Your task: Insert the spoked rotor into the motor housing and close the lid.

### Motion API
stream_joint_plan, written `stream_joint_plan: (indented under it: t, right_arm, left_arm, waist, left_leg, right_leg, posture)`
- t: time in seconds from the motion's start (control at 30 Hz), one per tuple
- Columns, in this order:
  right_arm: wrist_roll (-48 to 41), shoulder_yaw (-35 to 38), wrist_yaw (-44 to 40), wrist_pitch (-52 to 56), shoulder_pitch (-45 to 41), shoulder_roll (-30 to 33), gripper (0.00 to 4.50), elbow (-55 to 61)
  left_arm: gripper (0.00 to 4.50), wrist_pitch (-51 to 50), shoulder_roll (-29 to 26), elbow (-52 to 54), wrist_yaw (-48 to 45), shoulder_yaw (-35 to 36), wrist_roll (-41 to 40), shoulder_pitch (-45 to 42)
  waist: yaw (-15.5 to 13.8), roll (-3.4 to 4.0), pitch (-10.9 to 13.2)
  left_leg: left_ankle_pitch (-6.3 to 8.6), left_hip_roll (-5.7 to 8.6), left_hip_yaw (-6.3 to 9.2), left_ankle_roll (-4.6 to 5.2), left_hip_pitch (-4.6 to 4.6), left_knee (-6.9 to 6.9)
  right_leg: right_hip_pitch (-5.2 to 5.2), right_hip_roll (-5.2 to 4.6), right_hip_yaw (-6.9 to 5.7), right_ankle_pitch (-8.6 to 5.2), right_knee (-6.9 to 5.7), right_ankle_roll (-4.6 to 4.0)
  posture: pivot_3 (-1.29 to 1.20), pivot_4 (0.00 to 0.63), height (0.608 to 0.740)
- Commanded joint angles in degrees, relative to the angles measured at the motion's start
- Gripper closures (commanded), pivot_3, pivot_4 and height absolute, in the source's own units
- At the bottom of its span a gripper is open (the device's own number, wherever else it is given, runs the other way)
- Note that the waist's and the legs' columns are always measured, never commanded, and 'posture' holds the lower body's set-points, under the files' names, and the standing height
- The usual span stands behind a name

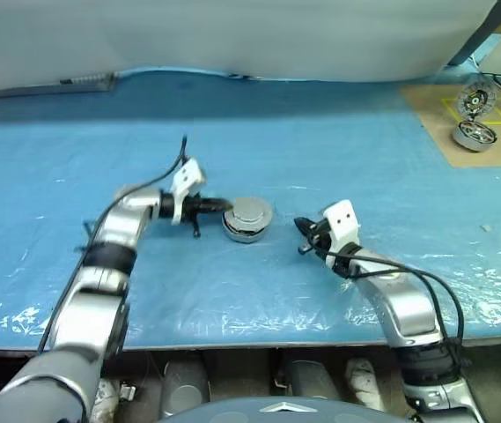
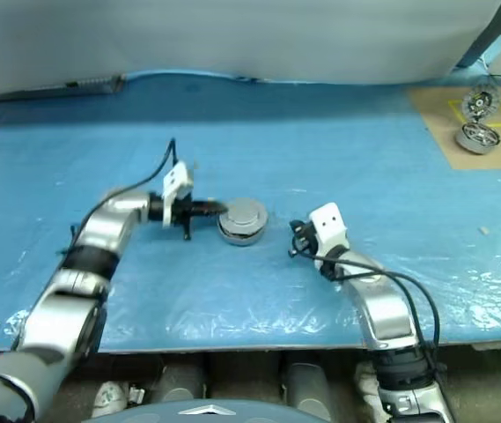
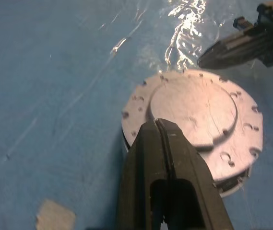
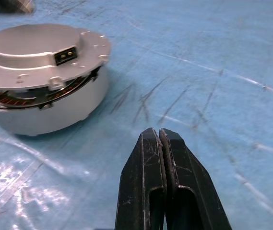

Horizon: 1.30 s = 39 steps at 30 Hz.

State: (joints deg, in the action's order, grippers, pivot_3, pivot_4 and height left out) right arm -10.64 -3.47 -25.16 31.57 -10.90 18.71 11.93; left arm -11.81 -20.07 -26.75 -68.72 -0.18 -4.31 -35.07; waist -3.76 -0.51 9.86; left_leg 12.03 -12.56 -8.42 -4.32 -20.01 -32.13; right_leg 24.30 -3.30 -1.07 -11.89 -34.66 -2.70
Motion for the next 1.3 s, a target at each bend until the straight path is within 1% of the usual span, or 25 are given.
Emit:
stream_joint_plan:
  t: [0.03,0.1,0.17,0.23,0.27,0.33,0.43,0.47,0.53,0.77,0.97,1.17,1.3]
  right_arm:
    - [-2.44,1.33,-0.77,4.51,-4.35,0.21,4.30,0.30]
    - [-3.26,1.30,-1.51,6.10,-7.53,0.00,3.91,-0.43]
    - [-4.19,0.96,-2.47,7.75,-10.93,-0.29,3.28,-0.83]
    - [-4.34,0.13,-3.48,8.36,-13.20,-0.16,2.54,-1.38]
    - [-4.28,-0.40,-4.04,8.45,-14.18,-0.10,2.29,-1.67]
    - [-4.81,-1.58,-5.69,9.22,-16.42,-0.38,1.60,-1.93]
    - [-4.90,-3.64,-7.94,10.08,-18.97,-0.31,0.51,-2.79]
    - [-4.80,-4.43,-8.78,10.03,-19.70,-0.22,0.21,-3.40]
    - [-4.24,-5.99,-9.55,11.08,-21.29,-0.17,0.21,-5.02]
    - [-2.94,-9.83,-11.86,10.54,-23.70,-0.59,0.21,-8.82]
    - [-0.20,-13.24,-13.13,6.46,-22.28,-0.55,0.21,-9.97]
    - [1.55,-14.95,-13.68,2.82,-19.85,-0.89,0.21,-9.84]
    - [2.90,-14.84,-12.08,1.53,-19.23,-2.21,0.21,-12.67]
  left_arm:
    - [4.50,-3.60,0.39,17.40,9.44,2.95,-2.36,8.43]
    - [4.50,-1.89,1.24,24.90,14.20,4.07,-2.72,16.36]
    - [4.50,-1.98,2.82,32.40,18.21,5.41,-4.33,23.41]
    - [4.50,-2.60,4.29,36.75,21.60,5.86,-5.49,27.11]
    - [4.50,-2.43,4.91,38.15,23.04,5.76,-5.73,28.47]
    - [4.50,-1.34,5.95,40.83,24.99,4.92,-6.16,31.74]
    - [4.50,1.57,7.53,42.36,28.46,3.52,-5.39,34.66]
    - [4.50,2.44,8.36,42.30,30.24,3.29,-4.89,34.95]
    - [4.50,3.86,9.07,42.15,32.72,2.32,-3.75,35.24]
    - [4.50,6.55,8.27,41.02,35.85,1.07,-3.56,35.89]
    - [4.50,9.23,7.05,39.59,36.76,0.23,-3.31,36.65]
    - [4.50,11.06,5.97,37.89,37.33,-0.12,-3.30,37.36]
    - [4.50,11.49,5.74,37.22,37.60,-0.47,-3.43,37.22]
  waist:
    - [-0.28,0.01,0.02]
    - [-0.16,0.13,0.04]
    - [-0.14,0.15,0.05]
    - [-0.05,0.18,0.08]
    - [-0.08,0.18,0.09]
    - [-0.15,0.23,0.11]
    - [-0.06,0.24,0.11]
    - [-0.08,0.24,0.12]
    - [-0.11,0.24,0.12]
    - [-0.01,0.24,0.12]
    - [0.00,0.24,0.11]
    - [-0.03,0.24,0.11]
    - [0.11,0.24,0.11]
  left_leg:
    - [0.00,-0.08,0.00,0.00,-0.03,-0.01]
    - [0.00,-0.21,-0.03,0.00,-0.01,-0.07]
    - [0.00,-0.19,-0.09,0.00,-0.01,-0.08]
    - [0.00,-0.20,-0.14,0.00,-0.01,-0.10]
    - [0.00,-0.21,-0.14,0.00,-0.02,-0.10]
    - [0.00,-0.26,-0.13,0.00,-0.02,-0.09]
    - [0.00,-0.25,-0.14,-0.01,-0.01,-0.09]
    - [0.00,-0.25,-0.14,-0.01,-0.02,-0.09]
    - [0.00,-0.25,-0.14,-0.01,-0.02,-0.09]
    - [-0.01,-0.25,-0.14,-0.01,-0.02,-0.10]
    - [-0.01,-0.25,-0.14,-0.01,0.00,-0.12]
    - [-0.01,-0.25,-0.14,-0.01,0.00,-0.15]
    - [-0.01,-0.25,-0.14,-0.01,0.01,-0.18]
  right_leg:
    - [0.01,0.02,-0.09,-0.04,-0.01,-0.06]
    - [0.01,0.06,-0.19,-0.11,-0.02,-0.18]
    - [0.00,0.03,-0.17,-0.12,-0.01,-0.18]
    - [0.01,0.02,-0.13,-0.13,0.02,-0.17]
    - [0.04,0.03,-0.13,-0.13,0.02,-0.17]
    - [0.06,0.10,-0.15,-0.13,-0.01,-0.18]
    - [0.06,0.10,-0.12,-0.13,0.01,-0.18]
    - [0.06,0.11,-0.12,-0.13,0.02,-0.18]
    - [0.06,0.11,-0.12,-0.14,0.02,-0.18]
    - [0.09,0.12,-0.11,-0.13,0.00,-0.17]
    - [0.10,0.12,-0.11,-0.13,-0.02,-0.18]
    - [0.10,0.12,-0.10,-0.13,-0.04,-0.17]
    - [0.09,0.12,-0.08,-0.13,-0.09,-0.18]
  posture:
    - [0.00,0.150,0.740]
    - [0.00,0.150,0.740]
    - [0.00,0.150,0.740]
    - [0.00,0.150,0.740]
    - [0.00,0.150,0.740]
    - [0.00,0.150,0.740]
    - [0.00,0.150,0.740]
    - [0.00,0.150,0.740]
    - [0.00,0.150,0.740]
    - [0.00,0.150,0.740]
    - [0.00,0.150,0.740]
    - [0.00,0.150,0.740]
    - [0.00,0.150,0.740]
